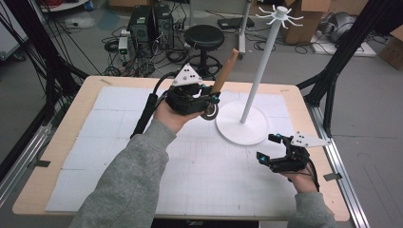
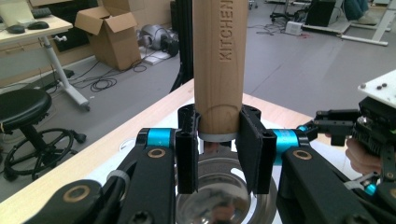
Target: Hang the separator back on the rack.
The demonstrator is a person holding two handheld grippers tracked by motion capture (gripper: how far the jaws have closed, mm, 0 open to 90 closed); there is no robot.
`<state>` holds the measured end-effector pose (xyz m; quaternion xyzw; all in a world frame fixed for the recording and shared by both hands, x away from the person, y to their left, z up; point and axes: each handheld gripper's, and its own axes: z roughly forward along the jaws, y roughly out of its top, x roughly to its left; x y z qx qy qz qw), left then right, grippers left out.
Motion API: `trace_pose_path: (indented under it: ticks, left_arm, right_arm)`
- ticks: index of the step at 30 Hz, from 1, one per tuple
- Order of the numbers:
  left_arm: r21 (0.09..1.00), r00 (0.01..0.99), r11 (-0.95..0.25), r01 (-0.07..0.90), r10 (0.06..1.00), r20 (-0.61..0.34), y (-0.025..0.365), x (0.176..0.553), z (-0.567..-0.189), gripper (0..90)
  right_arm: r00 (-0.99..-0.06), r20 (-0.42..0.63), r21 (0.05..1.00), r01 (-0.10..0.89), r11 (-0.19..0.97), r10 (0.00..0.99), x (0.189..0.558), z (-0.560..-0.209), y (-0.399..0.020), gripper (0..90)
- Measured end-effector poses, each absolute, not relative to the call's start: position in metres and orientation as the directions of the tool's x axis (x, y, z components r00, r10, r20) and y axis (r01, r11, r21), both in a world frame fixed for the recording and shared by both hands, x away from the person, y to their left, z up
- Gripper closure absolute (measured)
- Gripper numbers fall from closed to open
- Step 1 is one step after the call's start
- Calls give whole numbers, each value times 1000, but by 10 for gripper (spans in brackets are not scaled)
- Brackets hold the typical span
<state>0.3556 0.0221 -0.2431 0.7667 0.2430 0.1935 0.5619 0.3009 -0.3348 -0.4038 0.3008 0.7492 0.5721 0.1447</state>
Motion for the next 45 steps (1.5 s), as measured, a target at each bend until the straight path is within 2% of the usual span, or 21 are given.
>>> trace_pose_path:
  ticks: [45]
  left_arm:
    - [963, 821, -225, 146, 570, 9, -13, 378, -222, 698]
  right_arm:
    - [-778, 151, 947, 291, 136, 609, 301, -403, -336, 61]
